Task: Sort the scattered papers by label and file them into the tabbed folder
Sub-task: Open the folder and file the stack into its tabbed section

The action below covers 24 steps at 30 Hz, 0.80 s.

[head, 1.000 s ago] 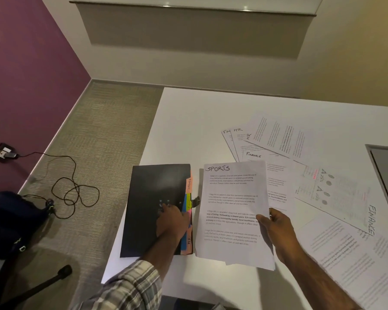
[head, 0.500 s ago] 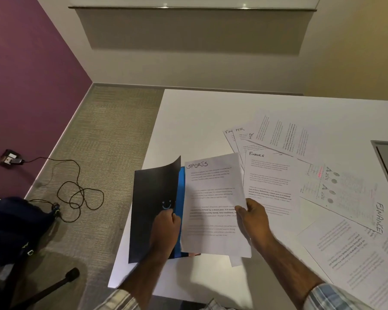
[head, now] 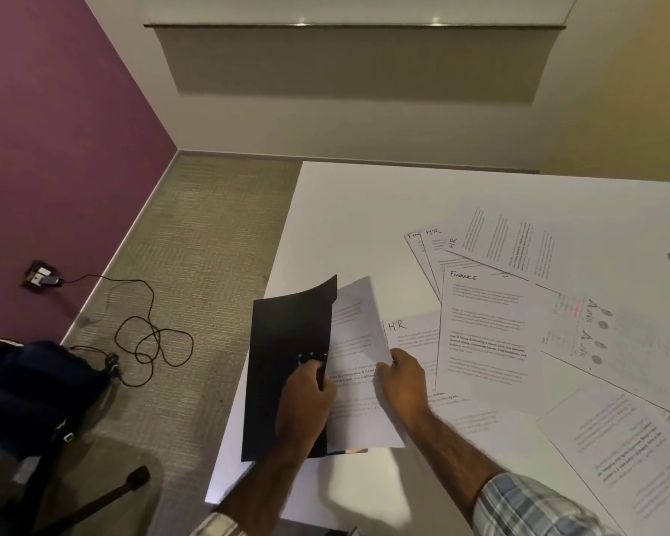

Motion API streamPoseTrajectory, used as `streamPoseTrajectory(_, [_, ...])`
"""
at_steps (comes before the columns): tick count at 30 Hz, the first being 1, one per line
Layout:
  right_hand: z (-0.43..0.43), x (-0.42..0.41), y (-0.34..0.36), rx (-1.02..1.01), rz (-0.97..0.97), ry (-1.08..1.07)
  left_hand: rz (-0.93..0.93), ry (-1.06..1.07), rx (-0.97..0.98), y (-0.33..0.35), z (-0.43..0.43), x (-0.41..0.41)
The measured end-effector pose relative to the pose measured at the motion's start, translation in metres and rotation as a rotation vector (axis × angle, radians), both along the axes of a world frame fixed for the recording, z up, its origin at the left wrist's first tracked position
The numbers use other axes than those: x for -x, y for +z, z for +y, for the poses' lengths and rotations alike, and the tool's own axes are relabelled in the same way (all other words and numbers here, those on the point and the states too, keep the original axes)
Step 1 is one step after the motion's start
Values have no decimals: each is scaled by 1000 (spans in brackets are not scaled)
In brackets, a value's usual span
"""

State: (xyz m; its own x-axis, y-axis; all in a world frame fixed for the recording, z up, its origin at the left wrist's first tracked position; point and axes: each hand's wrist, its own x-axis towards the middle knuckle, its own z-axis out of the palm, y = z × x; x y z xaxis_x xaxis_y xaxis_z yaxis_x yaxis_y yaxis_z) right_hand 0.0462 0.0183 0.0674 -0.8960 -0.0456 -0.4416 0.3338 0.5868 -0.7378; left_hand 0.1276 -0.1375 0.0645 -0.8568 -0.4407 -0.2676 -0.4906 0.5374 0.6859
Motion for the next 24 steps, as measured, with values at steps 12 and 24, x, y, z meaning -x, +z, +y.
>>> streamPoseTrajectory(12, [-47,-9,-22,-32,21,54,-5,-18,-37,2,-4,1])
streamPoseTrajectory(24, [-71,-10,-34,94,-121,75,0,-27,-55,-1,-1,1])
